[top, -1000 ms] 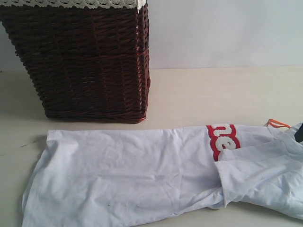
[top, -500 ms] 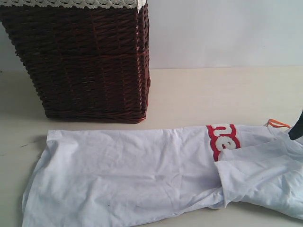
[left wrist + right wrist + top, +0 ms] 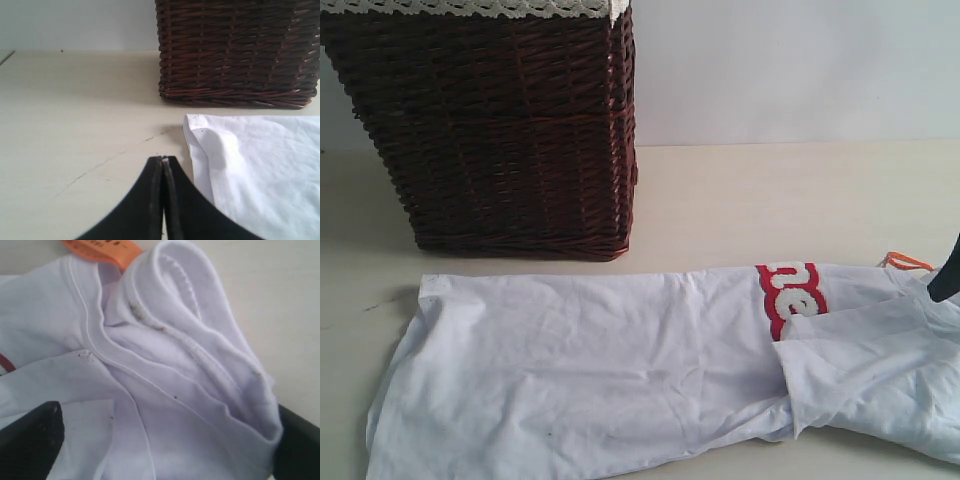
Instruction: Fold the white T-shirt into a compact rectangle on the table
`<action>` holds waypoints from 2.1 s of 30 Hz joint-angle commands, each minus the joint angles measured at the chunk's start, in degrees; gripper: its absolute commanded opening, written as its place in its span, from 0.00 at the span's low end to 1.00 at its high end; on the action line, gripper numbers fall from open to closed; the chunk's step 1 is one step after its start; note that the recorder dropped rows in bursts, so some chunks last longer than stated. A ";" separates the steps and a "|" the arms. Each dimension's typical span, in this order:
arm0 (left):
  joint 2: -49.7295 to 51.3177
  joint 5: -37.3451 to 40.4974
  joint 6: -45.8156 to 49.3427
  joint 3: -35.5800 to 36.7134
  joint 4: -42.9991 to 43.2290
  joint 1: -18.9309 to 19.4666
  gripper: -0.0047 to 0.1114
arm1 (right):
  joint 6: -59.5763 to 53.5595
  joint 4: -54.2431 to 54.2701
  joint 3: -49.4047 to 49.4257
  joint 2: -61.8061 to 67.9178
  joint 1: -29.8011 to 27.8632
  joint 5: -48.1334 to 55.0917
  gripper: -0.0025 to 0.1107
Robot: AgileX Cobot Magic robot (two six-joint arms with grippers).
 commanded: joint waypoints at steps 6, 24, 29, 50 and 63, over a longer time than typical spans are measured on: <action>-0.31 -0.68 -0.08 0.03 0.08 0.17 0.04 | -0.32 -3.26 0.91 1.87 3.15 -1.53 0.95; -0.31 -0.68 -0.08 0.03 0.08 0.17 0.04 | 4.77 -5.41 2.59 2.01 6.14 -4.52 0.18; -0.31 -0.68 -0.08 0.03 0.08 0.17 0.04 | 6.75 -7.27 2.47 1.39 6.14 0.67 0.02; -0.31 -0.68 -0.08 0.03 0.08 0.17 0.04 | 37.44 -28.18 -7.90 -22.41 6.18 6.28 0.02; -0.31 -0.68 -0.08 0.03 0.08 0.17 0.04 | 36.82 -8.60 -6.48 -29.51 28.90 6.28 0.02</action>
